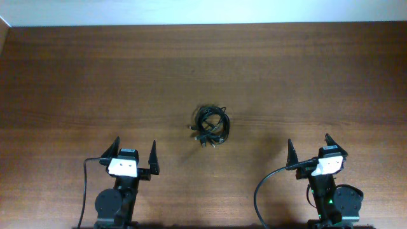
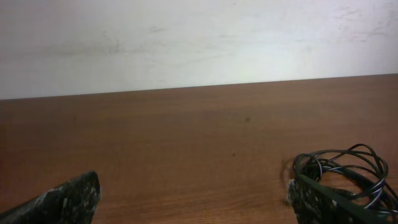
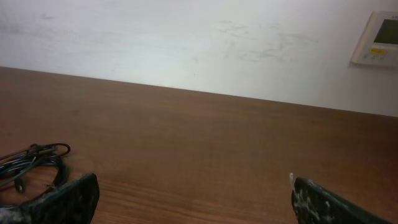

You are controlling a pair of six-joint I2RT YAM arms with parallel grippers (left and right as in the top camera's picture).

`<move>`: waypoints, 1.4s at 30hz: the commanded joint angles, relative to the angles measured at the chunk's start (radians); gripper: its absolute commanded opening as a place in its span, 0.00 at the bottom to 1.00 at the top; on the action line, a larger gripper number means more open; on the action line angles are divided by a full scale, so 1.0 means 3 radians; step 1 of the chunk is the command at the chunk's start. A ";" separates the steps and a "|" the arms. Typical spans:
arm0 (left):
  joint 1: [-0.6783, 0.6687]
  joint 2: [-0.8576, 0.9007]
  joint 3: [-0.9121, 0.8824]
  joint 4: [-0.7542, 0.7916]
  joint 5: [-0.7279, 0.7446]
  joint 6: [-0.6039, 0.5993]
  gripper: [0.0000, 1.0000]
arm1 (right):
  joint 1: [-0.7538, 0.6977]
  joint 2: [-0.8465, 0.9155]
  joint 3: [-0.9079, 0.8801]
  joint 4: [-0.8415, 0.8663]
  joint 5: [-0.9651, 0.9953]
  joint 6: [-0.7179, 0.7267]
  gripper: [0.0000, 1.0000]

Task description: Untangle cables

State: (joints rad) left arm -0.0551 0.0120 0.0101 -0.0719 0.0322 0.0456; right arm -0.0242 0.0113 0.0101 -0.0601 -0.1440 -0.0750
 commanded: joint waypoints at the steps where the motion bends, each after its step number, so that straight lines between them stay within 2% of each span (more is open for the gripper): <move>1: 0.0000 -0.0020 -0.0005 -0.0032 -0.0036 0.0055 0.99 | 0.0018 -0.0019 -0.0015 -0.0015 -0.0018 0.0011 0.98; 20: 0.0001 -0.0020 -0.0004 0.0011 -0.0046 0.0056 0.99 | 0.0015 -0.0019 -0.0015 0.0099 0.0009 0.0009 0.98; 22: 0.0000 -0.0020 -0.0003 0.0216 -0.0140 0.0039 0.99 | 0.0015 -0.0019 -0.0015 0.0256 -0.0165 0.0013 0.98; 24: 0.0000 -0.0020 0.0045 0.0478 0.0064 0.0039 0.99 | 0.0015 -0.0019 -0.0008 0.0404 -0.0312 0.0013 0.98; 27: 0.0000 -0.0011 0.0448 0.0577 0.0103 -0.0027 0.99 | 0.0015 -0.0019 0.0390 0.0331 -0.0387 0.0013 0.98; 30: 0.0000 0.0148 0.1208 0.0064 0.0103 -0.0025 0.99 | 0.0015 0.0019 0.1083 -0.0018 -0.0379 0.0013 0.98; 33: 0.0000 0.0669 0.2197 -0.0649 0.0090 -0.0024 0.99 | 0.0015 0.0303 0.1830 -0.0455 -0.0380 0.0014 0.98; 36: 0.0000 0.1308 0.3002 -0.1199 0.0103 -0.0024 0.99 | 0.0015 0.0857 0.2558 -0.0965 -0.0395 0.0014 0.98; 38: -0.0003 0.1933 0.3709 -0.1779 0.0118 -0.0024 0.99 | 0.0015 0.1428 0.3232 -0.1565 -0.0505 0.0013 0.98; 42: -0.0003 0.3037 0.4677 -0.2803 0.0379 -0.0023 0.99 | 0.0015 0.2461 0.4401 -0.2687 -0.0816 0.0011 0.98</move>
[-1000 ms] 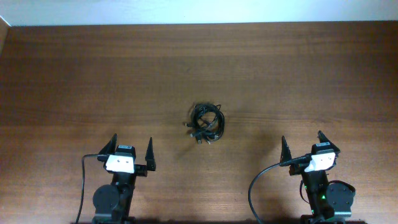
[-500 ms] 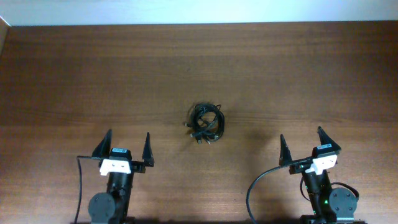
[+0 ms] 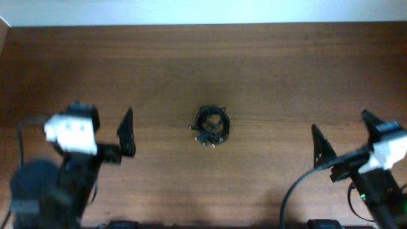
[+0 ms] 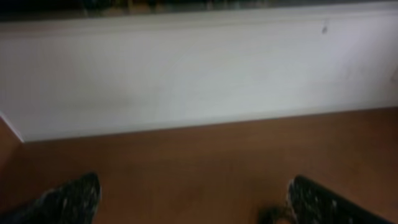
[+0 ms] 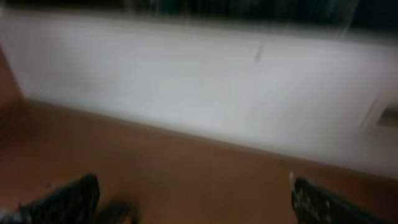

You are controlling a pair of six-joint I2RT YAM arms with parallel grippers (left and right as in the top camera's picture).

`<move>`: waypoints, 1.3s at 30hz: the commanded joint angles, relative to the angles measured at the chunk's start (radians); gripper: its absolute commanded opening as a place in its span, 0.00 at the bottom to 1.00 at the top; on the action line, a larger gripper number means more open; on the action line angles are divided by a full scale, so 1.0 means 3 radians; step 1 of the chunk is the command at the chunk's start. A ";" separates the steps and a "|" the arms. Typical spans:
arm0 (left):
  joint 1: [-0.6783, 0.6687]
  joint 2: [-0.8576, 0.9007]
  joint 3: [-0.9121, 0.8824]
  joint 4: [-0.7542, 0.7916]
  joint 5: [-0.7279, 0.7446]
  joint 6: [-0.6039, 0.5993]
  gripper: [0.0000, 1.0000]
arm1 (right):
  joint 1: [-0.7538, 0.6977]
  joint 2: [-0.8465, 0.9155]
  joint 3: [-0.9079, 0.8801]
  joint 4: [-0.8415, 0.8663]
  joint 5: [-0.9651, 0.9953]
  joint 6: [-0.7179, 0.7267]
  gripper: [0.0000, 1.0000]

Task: Untangle cables
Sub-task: 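Raise both grippers and move them toward the black cable bundle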

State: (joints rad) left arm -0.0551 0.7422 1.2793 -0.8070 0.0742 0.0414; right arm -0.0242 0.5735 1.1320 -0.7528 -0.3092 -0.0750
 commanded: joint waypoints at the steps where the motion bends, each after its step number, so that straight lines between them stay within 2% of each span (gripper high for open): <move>1: -0.0003 0.0872 0.0594 -0.0556 0.0327 -0.0009 0.99 | 0.0015 0.0865 0.0945 -0.0670 -0.0289 0.0011 0.98; 3: -0.0003 0.1292 0.0731 -0.0814 0.0440 -0.0010 0.99 | 0.0015 0.1312 0.1333 -0.1133 -0.0296 0.0013 0.98; 5: -0.0003 0.1770 0.0750 -0.0982 0.0763 -0.0010 0.99 | 0.0015 0.1760 0.1574 -0.1488 -0.0544 0.0014 0.98; 8: -0.0003 0.2457 0.0750 -0.0996 0.1443 -0.0011 0.99 | 0.0015 0.2331 0.1592 -0.1689 -0.1486 0.0013 0.98; 12: -0.0003 0.2995 0.0750 -0.0997 0.1549 -0.0010 0.99 | 0.0015 0.2914 0.1591 -0.1795 -0.1568 0.0013 0.98; 13: -0.0004 0.3156 0.0750 -0.1008 0.1548 -0.0010 0.84 | 0.0015 0.3118 0.1591 -0.1831 -0.1626 0.0013 0.94; 14: -0.0004 0.3306 0.0750 -0.1021 0.1546 -0.0010 0.00 | 0.0018 0.3255 0.1591 -0.1864 -0.1692 0.0013 0.68; 15: -0.0004 0.3419 0.0749 -0.1044 0.1546 -0.0010 0.00 | 0.0046 0.3422 0.1591 -0.1904 -0.1703 0.0013 0.22; 16: -0.0004 0.3530 0.0748 -0.1043 0.1537 -0.0010 0.00 | 0.0095 0.3562 0.1591 -0.1937 -0.1700 0.0013 0.04; 19: -0.0004 0.3763 0.0748 -0.1040 0.1471 -0.0010 0.00 | 0.0355 0.3913 0.1588 -0.1944 -0.1624 0.0014 0.04; 20: -0.0006 0.3831 0.0748 -0.1040 0.1391 -0.0010 0.00 | 0.0464 0.4016 0.1588 -0.1928 -0.1550 0.0015 0.07; 21: -0.0006 0.3899 0.0748 -0.1041 0.1129 -0.0010 0.09 | 0.0633 0.4166 0.1588 -0.1888 -0.1457 0.0027 0.52; 22: -0.0006 0.3910 0.0746 -0.1043 0.0954 -0.0011 0.37 | 0.0732 0.4248 0.1588 -0.1846 -0.1390 0.0079 0.67; 23: -0.0006 0.3910 0.0746 -0.1041 0.0799 -0.0013 0.49 | 0.0830 0.4328 0.1588 -0.1776 -0.1242 0.0234 0.74; 27: -0.0006 0.3911 0.0746 -0.0975 0.0748 -0.0014 0.79 | 0.1289 0.4644 0.1588 -0.1297 -0.0343 0.1139 0.80; 31: -0.0006 0.3911 0.0746 -0.0955 0.0748 -0.0011 0.99 | 0.1661 0.4916 0.1588 -0.0918 0.0290 0.1592 0.79; 32: -0.0005 0.3911 0.0746 -0.0955 0.0748 -0.0011 0.99 | 0.1720 0.4982 0.1588 -0.0863 0.0286 0.1591 0.73; 34: -0.0006 0.3911 0.0746 -0.0956 0.0748 -0.0013 0.99 | 0.1789 0.5097 0.1588 -0.0846 0.0402 0.1591 0.49; 39: -0.0005 0.3911 0.0744 -0.0956 0.0746 -0.0011 0.91 | 0.1775 0.5186 0.1588 -0.0960 0.0816 0.1588 0.15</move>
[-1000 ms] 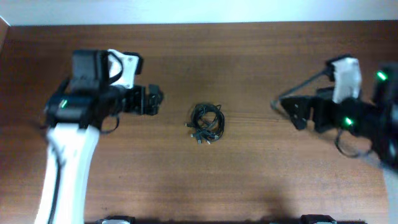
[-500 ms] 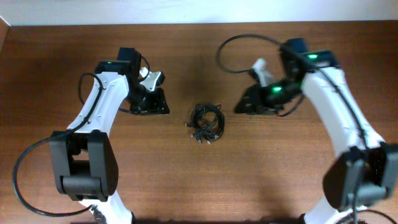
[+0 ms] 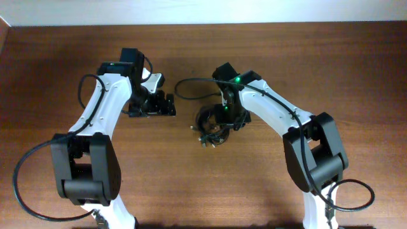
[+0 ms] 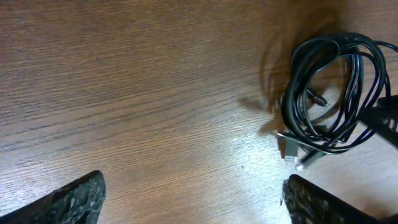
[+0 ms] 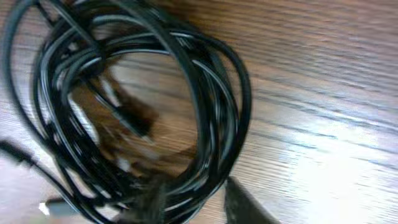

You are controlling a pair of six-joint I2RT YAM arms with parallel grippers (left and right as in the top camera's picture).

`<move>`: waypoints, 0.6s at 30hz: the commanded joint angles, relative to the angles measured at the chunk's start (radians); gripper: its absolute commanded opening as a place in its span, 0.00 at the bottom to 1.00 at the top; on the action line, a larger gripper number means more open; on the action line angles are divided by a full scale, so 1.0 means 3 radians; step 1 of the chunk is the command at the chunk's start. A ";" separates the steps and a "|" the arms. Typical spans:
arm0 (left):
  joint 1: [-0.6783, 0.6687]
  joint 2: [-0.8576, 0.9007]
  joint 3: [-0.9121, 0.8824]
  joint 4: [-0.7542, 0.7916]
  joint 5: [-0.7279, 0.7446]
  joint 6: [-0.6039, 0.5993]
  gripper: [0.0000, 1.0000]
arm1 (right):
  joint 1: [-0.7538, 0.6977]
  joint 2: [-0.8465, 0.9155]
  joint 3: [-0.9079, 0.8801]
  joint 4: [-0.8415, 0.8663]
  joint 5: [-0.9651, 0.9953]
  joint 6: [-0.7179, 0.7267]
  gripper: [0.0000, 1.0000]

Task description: Untangle cables

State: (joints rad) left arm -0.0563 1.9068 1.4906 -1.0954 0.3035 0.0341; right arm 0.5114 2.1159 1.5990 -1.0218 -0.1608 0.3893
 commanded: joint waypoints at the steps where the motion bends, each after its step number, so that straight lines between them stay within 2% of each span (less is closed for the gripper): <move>1: -0.0003 0.0029 0.0039 0.0006 -0.0017 0.0013 0.91 | -0.0010 0.0045 0.0032 -0.0104 0.0397 0.0041 0.08; 3: -0.0003 0.0029 0.0039 0.0008 -0.0017 0.0013 0.92 | -0.0010 0.0045 0.0032 -0.0137 0.0562 0.0041 0.04; 6: -0.0003 0.0029 0.0039 0.0015 -0.0019 0.0013 0.92 | -0.0010 0.0045 0.0032 -0.0094 0.0818 0.0039 0.04; 9: -0.0003 0.0029 0.0039 0.0034 -0.0019 0.0013 0.92 | -0.0010 0.0045 0.0032 0.0120 0.0796 0.0025 0.04; 10: -0.0003 0.0029 0.0039 0.0043 -0.0019 0.0013 0.92 | -0.0010 0.0045 0.0032 0.0228 0.0628 0.0019 0.04; 12: -0.0001 0.0029 0.0039 0.0042 -0.0018 0.0013 0.91 | -0.0010 0.0043 0.0034 0.0388 0.0037 -0.0333 0.05; 13: -0.0001 0.0029 0.0039 0.0041 -0.0018 0.0013 0.91 | -0.0018 0.0038 0.0086 0.0354 -0.0055 -0.0411 0.07; 14: -0.0003 0.0029 0.0039 0.0041 -0.0018 0.0013 0.92 | -0.0045 0.0037 0.0186 0.0221 -0.0055 -0.0398 0.28; 16: -0.0003 0.0029 0.0039 0.0045 -0.0018 0.0011 0.94 | -0.0125 0.0037 0.0501 -0.0256 -0.0137 -0.0399 0.32; 17: -0.0003 0.0029 0.0039 0.0045 -0.0017 0.0011 1.00 | -0.0169 0.0037 0.0641 -0.0566 -0.0219 -0.0401 0.53; 18: -0.0003 0.0029 0.0039 0.0045 -0.0017 0.0011 0.99 | -0.0183 0.0037 0.0662 -0.0683 -0.0215 -0.0402 0.60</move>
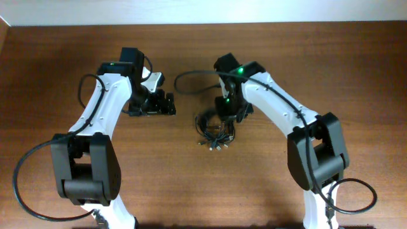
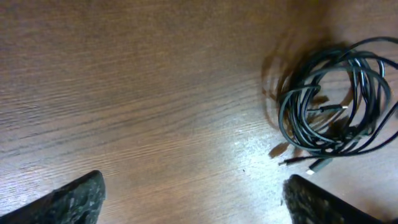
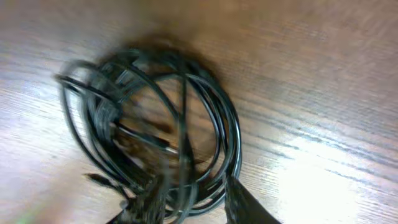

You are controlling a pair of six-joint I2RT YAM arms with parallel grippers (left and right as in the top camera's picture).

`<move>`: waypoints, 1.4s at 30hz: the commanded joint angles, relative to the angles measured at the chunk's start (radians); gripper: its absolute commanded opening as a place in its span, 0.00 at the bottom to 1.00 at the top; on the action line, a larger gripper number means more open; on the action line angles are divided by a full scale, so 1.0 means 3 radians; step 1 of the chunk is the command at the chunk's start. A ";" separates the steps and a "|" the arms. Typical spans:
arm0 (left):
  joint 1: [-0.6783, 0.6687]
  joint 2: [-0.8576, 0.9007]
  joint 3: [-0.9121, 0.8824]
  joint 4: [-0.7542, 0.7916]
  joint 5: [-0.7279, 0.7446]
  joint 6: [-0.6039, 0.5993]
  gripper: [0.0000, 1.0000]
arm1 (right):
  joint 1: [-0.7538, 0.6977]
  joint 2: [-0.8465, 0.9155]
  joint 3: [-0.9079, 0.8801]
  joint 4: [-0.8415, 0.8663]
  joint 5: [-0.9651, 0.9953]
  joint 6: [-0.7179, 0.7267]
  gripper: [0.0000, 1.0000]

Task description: Untangle cables

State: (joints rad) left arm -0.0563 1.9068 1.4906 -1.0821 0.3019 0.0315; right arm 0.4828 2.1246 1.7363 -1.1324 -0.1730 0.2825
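Note:
A tangled bundle of thin black cables (image 1: 215,130) lies mid-table, with several plug ends poking out on its near side. My right gripper (image 1: 230,116) is at the bundle's far right edge. In the right wrist view its gripper (image 3: 193,202) is shut on strands of the blurred bundle (image 3: 155,124), and one strand runs straight down between the fingers. My left gripper (image 1: 169,105) hovers open to the left of the bundle, apart from it. The left wrist view shows the left gripper (image 2: 193,205) wide apart over bare wood, with the bundle (image 2: 336,118) off to the right.
The brown wooden table (image 1: 318,63) ends at a white wall along the far edge. Each arm's own black cable loops near its wrist (image 1: 191,79).
The right gripper has shifted slightly toward the far side with the strands in it. The bundle has loosened and changed shape, and its plug ends now splay out on the near side. The left arm stayed put.
Both arms rested open at the near edge with the bundle untouched in the middle. Then both were away from rest, their views blurred. Later the left gripper hung open left of the bundle and the right was narrowed on its right side, where it now holds strands.

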 commanded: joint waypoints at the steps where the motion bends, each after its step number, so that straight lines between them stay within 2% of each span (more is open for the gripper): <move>1: -0.0003 0.0029 0.0039 0.0000 -0.0011 0.0020 0.99 | -0.0098 0.0008 0.0203 -0.0373 -0.0174 -0.0046 0.65; 4: -0.0003 0.0029 0.0039 0.0009 -0.0011 0.0022 0.99 | -0.0097 0.0029 0.0111 -0.0374 -0.0175 -0.0039 0.67; 7: -0.0003 0.0029 0.0039 0.0036 -0.0011 0.0020 0.99 | -0.0017 0.0037 -0.0038 -0.0231 -0.0174 0.0170 0.70; 11: -0.0015 0.0029 0.0039 0.0025 -0.0010 0.0020 0.99 | 0.0052 0.0037 -0.0476 0.0258 0.0076 0.0173 0.70; 12: -0.0019 0.0029 0.0038 0.0023 -0.0010 0.0020 0.99 | 0.0047 0.0037 -0.0624 0.0413 0.0175 0.0173 0.62; 13: -0.0025 0.0029 0.0038 0.0024 -0.0009 0.0020 0.99 | 0.0023 0.0037 -0.0724 0.0521 0.0276 0.0173 0.42; 14: -0.0025 0.0029 0.0037 0.0025 -0.0008 0.0019 0.99 | -0.0023 0.0037 -0.0802 0.0603 0.0193 0.0263 0.17; 15: -0.0027 0.0029 0.0036 0.0027 0.0014 0.0013 0.99 | -0.0095 0.0037 -0.0813 0.0651 -0.0544 0.0290 0.04; 16: -0.0031 0.0029 0.0029 0.0038 0.0078 0.0008 0.99 | -0.0151 0.0037 -0.0813 0.0740 -0.1324 0.0170 0.04; 18: -0.0043 0.0029 0.0014 0.0071 0.0167 0.0010 0.99 | -0.0322 0.0037 -0.0813 0.1055 -0.3016 0.0139 0.04; 20: -0.0043 0.0029 0.0006 0.0067 0.0165 0.0010 0.99 | -0.0451 0.0037 -0.0813 0.1134 -0.3721 0.0158 0.04; 21: -0.0043 0.0029 0.0001 0.0064 0.0165 0.0010 0.99 | -0.0533 0.0037 -0.0813 0.1122 -0.3745 0.0156 0.04; 22: -0.0043 0.0029 -0.0004 0.0061 0.0167 0.0010 0.99 | -0.0604 0.0037 -0.0814 0.1122 -0.3593 0.0156 0.04; 25: -0.0043 0.0029 -0.0005 0.0062 0.0165 0.0010 0.99 | -0.0711 0.0037 -0.0814 0.0956 -0.1990 0.0159 0.04; 26: -0.0043 0.0029 -0.0005 0.0064 0.0165 0.0010 0.99 | -0.0685 0.0037 -0.0816 0.0886 -0.1815 0.0159 0.04; 27: -0.0043 0.0029 -0.0005 0.0064 0.0165 0.0010 0.99 | -0.0641 0.0037 -0.0820 0.0841 -0.1760 0.0158 0.04; 30: -0.0043 0.0029 -0.0005 0.0078 0.0168 0.0010 0.99 | -0.0506 0.0037 -0.0820 0.0837 -0.1642 0.0158 0.24; 32: -0.0043 0.0029 -0.0005 0.0075 0.0167 0.0010 0.99 | -0.0450 0.0037 -0.0820 0.0834 -0.1437 0.0159 0.24; 33: -0.0043 0.0029 -0.0005 0.0075 0.0167 0.0010 0.99 | -0.0431 0.0037 -0.0820 0.0834 -0.1378 0.0158 0.28; 34: -0.0043 0.0029 -0.0005 0.0075 0.0167 0.0010 0.99 | -0.0420 0.0037 -0.0820 0.0832 -0.1347 0.0158 0.37; 35: -0.0043 0.0029 -0.0005 0.0075 0.0168 0.0010 0.99 | -0.0407 0.0037 -0.0820 0.0832 -0.1287 0.0158 0.52; 38: -0.0043 0.0029 -0.0005 0.0075 0.0164 0.0010 0.99 | -0.0407 0.0037 -0.0820 0.0819 -0.1347 0.0159 0.61; 39: -0.0043 0.0029 -0.0005 0.0084 0.0164 0.0010 0.99 | -0.0407 0.0037 -0.0820 0.0807 -0.1579 0.0158 0.63; 40: -0.0042 0.0029 -0.0005 0.0102 0.0151 0.0010 0.95 | -0.0413 0.0037 -0.0805 0.0816 -0.1953 0.0155 0.63; 41: -0.0043 0.0029 -0.0005 0.0118 0.0123 0.0010 0.75 | -0.0417 0.0036 -0.0757 0.0821 -0.2255 0.0149 0.63; 42: -0.0043 0.0029 -0.0005 0.0126 0.0099 0.0010 0.33 | -0.0416 0.0036 -0.0697 0.0839 -0.2366 0.0145 0.63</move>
State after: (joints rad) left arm -0.0662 1.9076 1.4906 -1.0523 0.3397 0.0330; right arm 0.3561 2.1330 1.4895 -0.8856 -0.7155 0.3363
